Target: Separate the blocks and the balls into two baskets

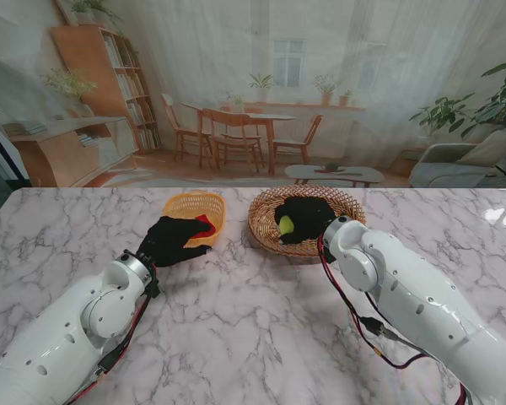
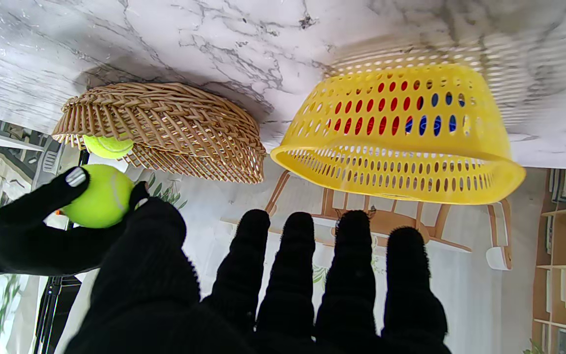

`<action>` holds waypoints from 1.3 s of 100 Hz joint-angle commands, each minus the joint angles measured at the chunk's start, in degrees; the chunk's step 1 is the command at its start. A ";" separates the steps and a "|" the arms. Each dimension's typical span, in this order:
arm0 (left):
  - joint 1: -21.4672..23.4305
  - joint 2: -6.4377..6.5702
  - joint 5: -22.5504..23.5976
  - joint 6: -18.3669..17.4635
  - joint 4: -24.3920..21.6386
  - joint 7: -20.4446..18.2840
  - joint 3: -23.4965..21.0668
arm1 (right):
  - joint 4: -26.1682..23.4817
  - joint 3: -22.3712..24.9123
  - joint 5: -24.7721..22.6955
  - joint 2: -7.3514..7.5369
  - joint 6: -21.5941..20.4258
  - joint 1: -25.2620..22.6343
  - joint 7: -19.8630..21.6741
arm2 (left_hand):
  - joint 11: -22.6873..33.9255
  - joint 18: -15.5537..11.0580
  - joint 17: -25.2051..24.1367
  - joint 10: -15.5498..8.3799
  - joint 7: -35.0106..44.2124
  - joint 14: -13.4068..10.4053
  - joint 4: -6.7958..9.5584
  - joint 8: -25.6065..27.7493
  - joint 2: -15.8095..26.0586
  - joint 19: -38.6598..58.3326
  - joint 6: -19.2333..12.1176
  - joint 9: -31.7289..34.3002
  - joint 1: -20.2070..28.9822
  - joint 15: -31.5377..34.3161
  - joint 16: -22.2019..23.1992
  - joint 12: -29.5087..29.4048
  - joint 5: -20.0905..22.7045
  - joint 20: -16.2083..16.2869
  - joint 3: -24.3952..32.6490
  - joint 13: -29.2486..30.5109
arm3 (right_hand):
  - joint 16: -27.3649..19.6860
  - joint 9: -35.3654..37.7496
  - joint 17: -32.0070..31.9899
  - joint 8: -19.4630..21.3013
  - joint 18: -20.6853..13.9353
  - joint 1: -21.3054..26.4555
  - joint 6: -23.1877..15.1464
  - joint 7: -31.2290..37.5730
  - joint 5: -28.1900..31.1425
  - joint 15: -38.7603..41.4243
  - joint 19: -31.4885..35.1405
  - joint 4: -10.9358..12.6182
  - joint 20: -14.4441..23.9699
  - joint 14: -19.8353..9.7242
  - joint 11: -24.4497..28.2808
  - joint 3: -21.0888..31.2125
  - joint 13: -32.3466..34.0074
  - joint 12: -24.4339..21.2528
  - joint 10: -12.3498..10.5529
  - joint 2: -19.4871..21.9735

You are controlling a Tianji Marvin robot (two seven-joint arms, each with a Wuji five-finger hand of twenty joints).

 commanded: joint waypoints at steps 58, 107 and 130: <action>0.04 -0.05 -0.08 -0.36 0.08 -0.73 -0.01 | 16.81 -10.53 7.13 -5.52 5.58 12.81 -5.77 | -0.48 1.25 -0.85 -0.30 -0.64 -0.07 -1.16 -0.46 2.29 -1.77 -0.38 0.39 -0.08 -1.13 0.09 0.74 -0.32 0.86 -1.25 -0.37 | -0.58 -4.37 -5.23 -0.13 -0.74 3.80 -2.11 3.42 -2.82 0.08 -3.88 1.94 -0.22 -4.84 0.64 2.17 -2.21 -0.68 -1.22 7.54; -0.03 0.01 0.02 -0.33 -0.05 -1.06 0.24 | 15.65 -10.07 7.45 -4.85 9.79 11.14 -2.73 | -0.48 1.25 -0.89 -0.29 -0.60 -0.08 -1.15 -0.44 2.31 -1.83 -0.38 0.43 -0.05 -1.17 0.08 0.74 -0.25 0.85 -1.24 -0.43 | -14.55 -17.31 -30.98 4.06 9.07 -8.15 -1.52 -13.97 -12.46 -25.83 -20.48 8.32 -4.95 -0.43 -14.32 -13.98 -19.52 -14.96 0.62 17.66; -0.11 -0.04 0.00 -0.42 0.11 -0.77 0.33 | 8.55 -4.18 5.53 -3.17 9.15 7.60 -0.27 | -0.40 1.20 -0.83 -0.44 -0.62 -0.13 -1.14 -0.44 2.33 -1.80 -0.34 0.51 0.03 -1.10 0.11 0.79 -0.32 0.87 -1.19 -0.30 | -15.27 -16.69 -31.50 4.11 9.43 -8.03 -1.65 -14.27 -12.18 -26.90 -21.35 8.40 -5.81 -0.22 -14.26 -15.00 -19.13 -15.15 0.41 18.45</action>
